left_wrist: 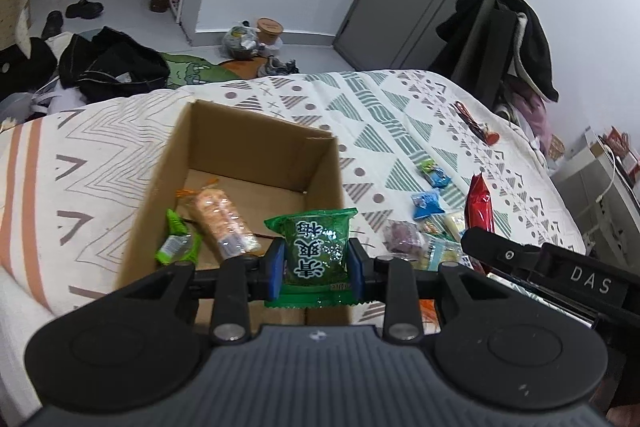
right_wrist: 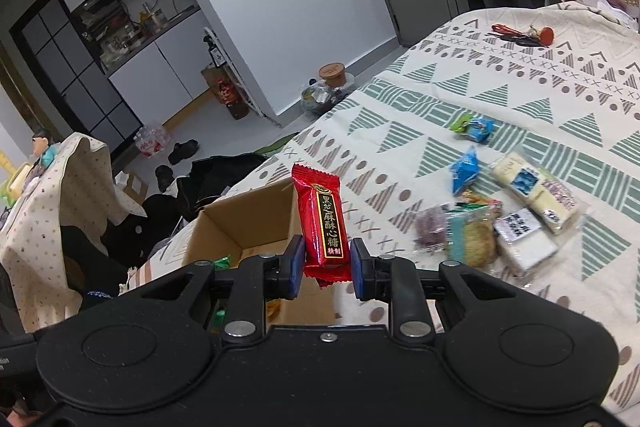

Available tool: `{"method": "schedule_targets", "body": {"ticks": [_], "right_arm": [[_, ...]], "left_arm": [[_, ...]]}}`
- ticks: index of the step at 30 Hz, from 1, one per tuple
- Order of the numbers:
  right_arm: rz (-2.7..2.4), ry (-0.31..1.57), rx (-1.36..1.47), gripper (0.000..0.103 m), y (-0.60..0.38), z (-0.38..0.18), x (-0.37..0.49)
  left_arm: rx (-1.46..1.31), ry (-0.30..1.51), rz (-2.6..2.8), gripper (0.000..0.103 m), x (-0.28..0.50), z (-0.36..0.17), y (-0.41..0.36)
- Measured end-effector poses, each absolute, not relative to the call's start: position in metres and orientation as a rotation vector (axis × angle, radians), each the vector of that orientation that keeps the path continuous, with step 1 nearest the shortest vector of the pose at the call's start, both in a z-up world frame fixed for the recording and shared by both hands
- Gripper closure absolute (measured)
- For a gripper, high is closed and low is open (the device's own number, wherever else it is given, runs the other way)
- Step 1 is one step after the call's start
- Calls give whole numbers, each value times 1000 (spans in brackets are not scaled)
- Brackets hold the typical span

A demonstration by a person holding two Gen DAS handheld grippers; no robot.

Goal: Organize snacks
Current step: 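Carry both packets over the cardboard box and open both grippers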

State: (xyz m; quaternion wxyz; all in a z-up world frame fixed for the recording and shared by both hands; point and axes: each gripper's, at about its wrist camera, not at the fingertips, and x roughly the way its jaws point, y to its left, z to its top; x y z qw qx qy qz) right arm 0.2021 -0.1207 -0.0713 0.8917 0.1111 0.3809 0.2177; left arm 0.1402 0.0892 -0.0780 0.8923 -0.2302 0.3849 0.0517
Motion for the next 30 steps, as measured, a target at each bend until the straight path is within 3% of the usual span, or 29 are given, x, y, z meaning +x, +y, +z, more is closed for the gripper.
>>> {"method": "schedule_targets", "body": {"ticks": [23,28,30], "right_arm": [[450,788,102,79,-32,-86,189],[454,796,82,75,-27,-87,188],[449,794,80,72,-29,-86,187]], "left_arm": [[-576,814,191,71,127,-98,143],[-595,821,218,64,127,-98,148],[-586,823,225,55,127,-98,147]]}}
